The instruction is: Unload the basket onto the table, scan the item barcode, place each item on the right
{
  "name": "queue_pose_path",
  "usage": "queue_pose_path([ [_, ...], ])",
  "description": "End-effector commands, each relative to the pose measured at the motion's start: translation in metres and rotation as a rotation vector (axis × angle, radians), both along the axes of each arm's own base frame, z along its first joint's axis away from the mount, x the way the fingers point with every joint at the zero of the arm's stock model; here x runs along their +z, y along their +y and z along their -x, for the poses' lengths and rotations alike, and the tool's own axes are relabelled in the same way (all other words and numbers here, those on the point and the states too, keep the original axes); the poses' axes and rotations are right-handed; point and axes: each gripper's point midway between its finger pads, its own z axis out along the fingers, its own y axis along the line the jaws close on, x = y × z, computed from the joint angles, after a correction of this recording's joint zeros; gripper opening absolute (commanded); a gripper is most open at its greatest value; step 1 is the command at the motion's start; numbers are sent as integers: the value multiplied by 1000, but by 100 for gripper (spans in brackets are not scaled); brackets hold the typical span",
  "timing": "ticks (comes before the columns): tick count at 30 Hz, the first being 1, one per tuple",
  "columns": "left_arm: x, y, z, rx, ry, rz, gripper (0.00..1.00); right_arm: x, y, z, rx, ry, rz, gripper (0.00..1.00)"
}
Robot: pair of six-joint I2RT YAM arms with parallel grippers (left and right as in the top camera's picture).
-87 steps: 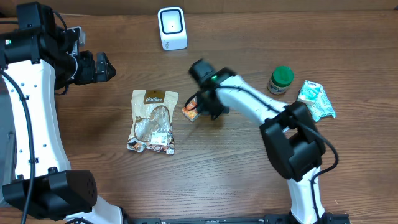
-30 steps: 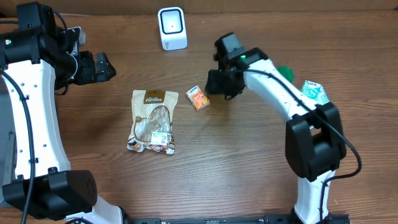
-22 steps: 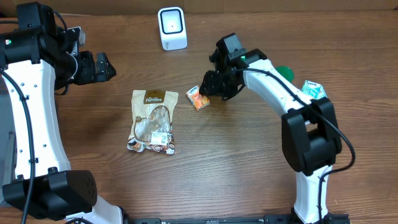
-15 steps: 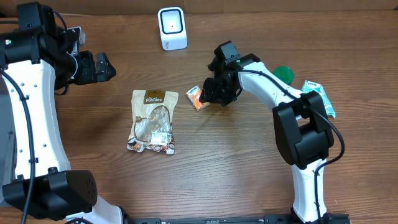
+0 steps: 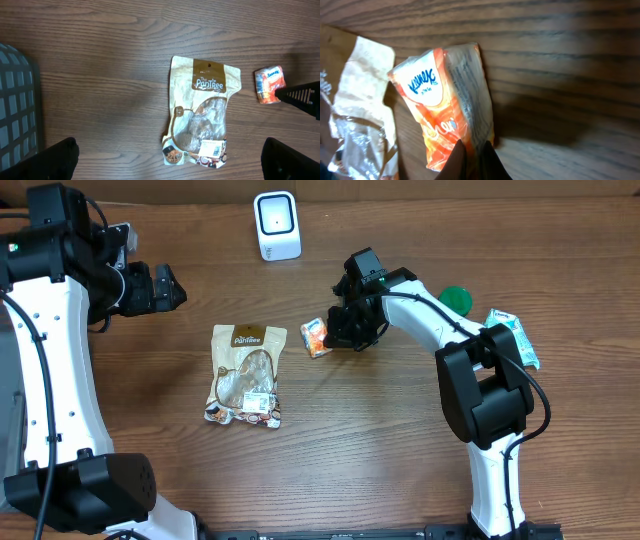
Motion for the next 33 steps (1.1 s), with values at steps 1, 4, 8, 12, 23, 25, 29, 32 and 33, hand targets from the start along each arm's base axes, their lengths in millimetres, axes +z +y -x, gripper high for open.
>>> queue_pose_path([
  [1,8,-2,-1,-32,-26,-18,99,29,18,11,81,31,-207,4],
  [4,8,-2,-1,-32,-26,-18,99,76,27,16,160,4,-415,4],
  [8,8,-2,-1,-32,-26,-18,100,166,24,24,258,-61,-777,4],
  [12,8,-2,-1,-32,-26,-18,99,223,3,28,282,-41,-1049,4],
  [23,8,-2,-1,-32,-26,-18,100,227,-28,10,74,176,-1041,4],
  [25,8,-2,-1,-32,-26,-18,100,227,-28,10,66,188,-1039,4],
  [29,8,-2,-1,-32,-26,-18,100,227,-28,10,65,189,-1039,4],
  [32,8,-2,-1,-32,-26,-18,100,227,-28,9,69,183,-1040,4],
  [33,8,-2,-1,-32,-26,-18,100,227,-28,9,70,181,-1040,4],
])
